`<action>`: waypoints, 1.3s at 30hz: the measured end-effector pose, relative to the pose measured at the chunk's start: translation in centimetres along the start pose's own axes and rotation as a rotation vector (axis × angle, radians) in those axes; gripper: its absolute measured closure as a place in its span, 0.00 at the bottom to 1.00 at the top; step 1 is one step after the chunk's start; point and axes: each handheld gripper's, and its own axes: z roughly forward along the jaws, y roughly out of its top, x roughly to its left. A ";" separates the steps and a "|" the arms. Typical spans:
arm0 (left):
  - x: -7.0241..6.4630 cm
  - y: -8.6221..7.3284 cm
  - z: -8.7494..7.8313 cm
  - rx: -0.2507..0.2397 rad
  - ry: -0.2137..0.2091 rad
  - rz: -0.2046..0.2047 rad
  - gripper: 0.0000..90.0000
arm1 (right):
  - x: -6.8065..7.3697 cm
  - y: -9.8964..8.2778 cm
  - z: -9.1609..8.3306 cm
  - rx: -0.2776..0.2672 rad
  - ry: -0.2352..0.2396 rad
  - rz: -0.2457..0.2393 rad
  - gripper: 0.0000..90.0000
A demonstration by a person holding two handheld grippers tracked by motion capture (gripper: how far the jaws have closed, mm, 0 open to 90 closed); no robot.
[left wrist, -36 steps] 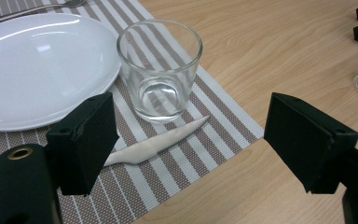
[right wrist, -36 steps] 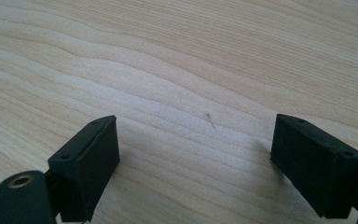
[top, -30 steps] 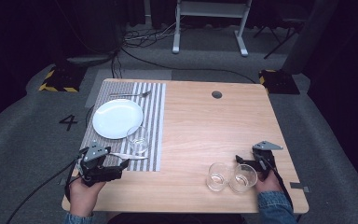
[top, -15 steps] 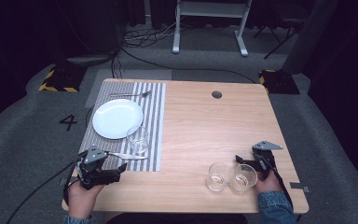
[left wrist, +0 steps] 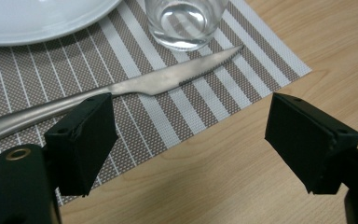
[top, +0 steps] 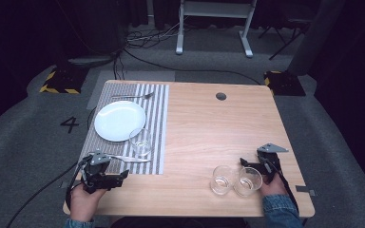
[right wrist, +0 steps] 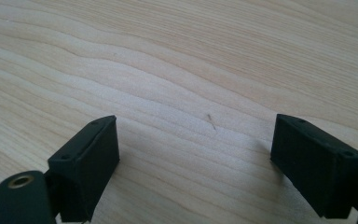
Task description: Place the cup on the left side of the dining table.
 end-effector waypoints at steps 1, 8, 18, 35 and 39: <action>0.0 -0.1 0.1 0.011 0.000 0.002 0.18 | 0.0 0.0 0.0 0.000 0.000 0.000 0.17; 0.1 -0.7 0.9 0.078 0.013 0.008 0.18 | 0.0 0.0 0.0 0.000 0.000 0.000 0.17; 0.1 -1.7 2.0 0.181 0.040 0.042 0.18 | 0.0 0.0 0.0 0.000 0.000 0.000 0.17; 0.5 -4.3 2.7 0.005 0.041 0.053 0.07 | 0.0 0.0 0.0 0.000 0.000 0.000 0.17; 0.4 -4.3 2.9 0.015 0.041 0.055 0.02 | 0.0 0.0 0.0 0.000 0.000 0.000 0.17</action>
